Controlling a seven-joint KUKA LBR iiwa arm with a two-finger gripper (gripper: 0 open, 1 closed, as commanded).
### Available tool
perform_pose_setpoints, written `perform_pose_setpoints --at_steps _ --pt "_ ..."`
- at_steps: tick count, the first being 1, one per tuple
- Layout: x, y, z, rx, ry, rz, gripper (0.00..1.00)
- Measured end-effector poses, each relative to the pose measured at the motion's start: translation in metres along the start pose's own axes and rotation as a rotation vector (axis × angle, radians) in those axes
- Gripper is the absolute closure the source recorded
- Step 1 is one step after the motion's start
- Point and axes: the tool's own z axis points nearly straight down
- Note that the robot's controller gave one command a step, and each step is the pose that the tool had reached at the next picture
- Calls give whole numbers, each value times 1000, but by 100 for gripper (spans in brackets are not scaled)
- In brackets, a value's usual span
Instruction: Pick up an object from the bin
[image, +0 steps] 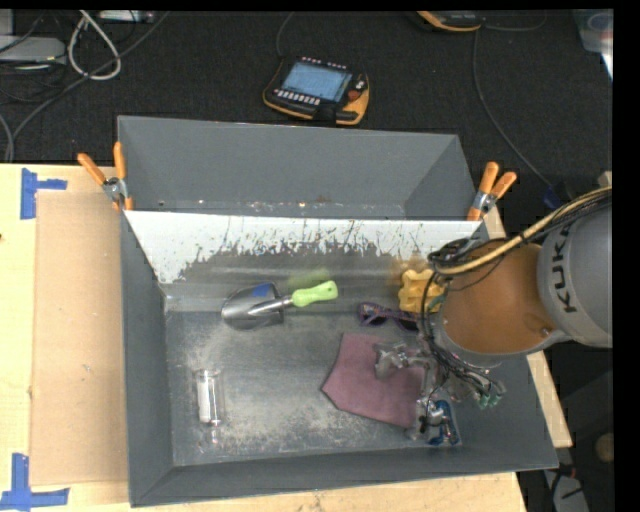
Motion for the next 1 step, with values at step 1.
perform_pose_setpoints --at_steps 1 --pt "-1 0 -1 1 -2 -1 100"
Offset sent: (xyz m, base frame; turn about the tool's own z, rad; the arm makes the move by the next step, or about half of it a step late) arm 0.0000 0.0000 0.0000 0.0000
